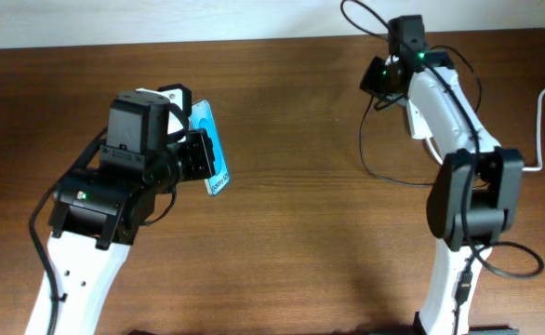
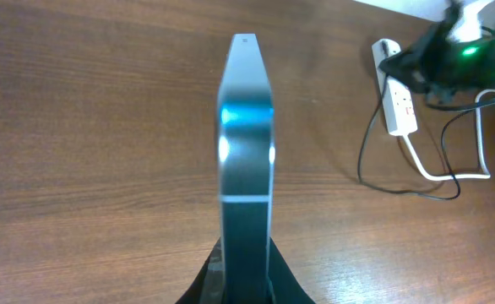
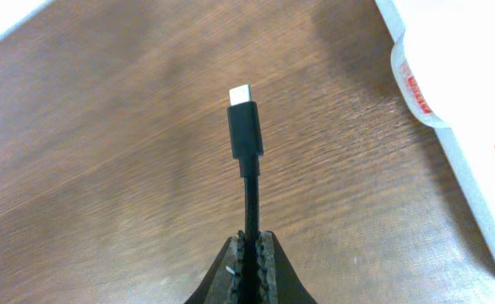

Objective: Plug charger to phone and switch on socket
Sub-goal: 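Grasp the black USB-C cable near its plug with the right gripper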

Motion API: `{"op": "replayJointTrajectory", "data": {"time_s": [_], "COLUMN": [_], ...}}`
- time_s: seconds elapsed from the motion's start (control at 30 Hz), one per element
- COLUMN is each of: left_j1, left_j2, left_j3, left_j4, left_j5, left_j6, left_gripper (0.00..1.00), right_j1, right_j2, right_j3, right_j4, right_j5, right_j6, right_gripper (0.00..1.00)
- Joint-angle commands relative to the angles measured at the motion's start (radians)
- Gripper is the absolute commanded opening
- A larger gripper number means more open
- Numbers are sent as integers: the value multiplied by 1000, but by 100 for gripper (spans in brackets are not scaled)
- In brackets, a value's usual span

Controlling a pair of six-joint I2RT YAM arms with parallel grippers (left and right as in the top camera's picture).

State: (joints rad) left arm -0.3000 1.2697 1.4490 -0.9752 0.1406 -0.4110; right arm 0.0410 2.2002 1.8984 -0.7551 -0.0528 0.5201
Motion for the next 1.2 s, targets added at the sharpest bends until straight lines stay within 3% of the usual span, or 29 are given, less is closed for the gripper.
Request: {"op": "replayJointTrajectory", "data": {"time_s": [0.0,0.17,0.37,0.53,0.6,0.73,0.83,0.93,1.07,1.17], "left_j1": [2,2,2,2,2,2,2,2,2,2], "left_j2": [-8,-8,-8,-8,-8,-8,-8,-8,-8,-8], "left_j3": [9,9,9,9,10,9,10,10,10,9], "left_j4": [13,20,31,71,64,58,52,34,10,8], "left_j5": [-7,-7,-7,-24,-84,-164,-163,-163,-163,-155], "left_j6": [13,12,12,13,13,13,13,13,12,12], "left_gripper": [0,0,0,0,0,0,0,0,0,0], "right_j1": [-2,-2,37,218,223,241,280,280,277,215], "right_j2": [-133,-238,-278,-278,-278,-278,-278,-278,-273,-231], "right_j3": [19,19,-19,-329,-415,-534,-535,-535,-535,-535], "right_j4": [-95,-235,-443,-250,-172,-119,-118,-81,11,13], "right_j5": [-49,-313,-406,-302,-302,-336,-335,-328,-325,-303], "right_j6": [-51,-238,-465,-416,-317,-302,-302,-302,-289,-138], "right_gripper": [5,4,4,4,4,5,36,54,63,62]}}
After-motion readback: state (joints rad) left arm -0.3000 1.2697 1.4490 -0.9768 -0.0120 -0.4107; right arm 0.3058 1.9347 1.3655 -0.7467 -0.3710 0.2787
